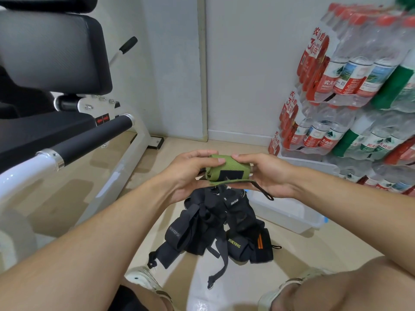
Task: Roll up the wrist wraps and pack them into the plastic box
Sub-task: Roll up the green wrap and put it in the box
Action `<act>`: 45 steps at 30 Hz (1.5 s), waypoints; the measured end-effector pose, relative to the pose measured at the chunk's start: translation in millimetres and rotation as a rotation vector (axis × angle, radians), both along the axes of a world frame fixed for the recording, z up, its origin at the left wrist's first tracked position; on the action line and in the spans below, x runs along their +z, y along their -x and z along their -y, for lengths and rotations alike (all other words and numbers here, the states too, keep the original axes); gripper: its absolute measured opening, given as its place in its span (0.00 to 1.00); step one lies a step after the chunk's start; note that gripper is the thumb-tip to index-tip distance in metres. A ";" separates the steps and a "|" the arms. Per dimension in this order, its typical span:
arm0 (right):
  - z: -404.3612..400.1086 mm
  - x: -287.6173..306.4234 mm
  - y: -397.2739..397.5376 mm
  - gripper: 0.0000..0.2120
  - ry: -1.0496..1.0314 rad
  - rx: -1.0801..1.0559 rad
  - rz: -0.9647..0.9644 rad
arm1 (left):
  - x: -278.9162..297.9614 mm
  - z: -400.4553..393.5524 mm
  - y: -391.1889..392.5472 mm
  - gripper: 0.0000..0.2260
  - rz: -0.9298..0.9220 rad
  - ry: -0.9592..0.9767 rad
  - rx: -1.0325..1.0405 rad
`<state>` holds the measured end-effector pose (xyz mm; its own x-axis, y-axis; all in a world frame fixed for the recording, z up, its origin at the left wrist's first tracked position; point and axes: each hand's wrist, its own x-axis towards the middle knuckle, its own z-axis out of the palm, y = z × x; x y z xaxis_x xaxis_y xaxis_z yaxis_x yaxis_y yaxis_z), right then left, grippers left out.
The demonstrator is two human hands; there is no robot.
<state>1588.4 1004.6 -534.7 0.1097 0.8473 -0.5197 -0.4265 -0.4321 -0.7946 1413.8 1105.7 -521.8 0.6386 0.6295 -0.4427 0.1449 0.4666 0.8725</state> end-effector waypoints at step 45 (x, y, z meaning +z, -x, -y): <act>2.5 -0.7 -5.7 0.25 -0.096 0.107 0.272 | -7.4 2.6 -4.9 0.22 -0.071 -0.046 -0.143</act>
<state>1594.1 1002.1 -535.4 0.1419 0.9052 -0.4007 -0.1483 -0.3807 -0.9127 1418.7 1103.2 -529.2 0.6913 0.5550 -0.4627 0.2693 0.3963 0.8777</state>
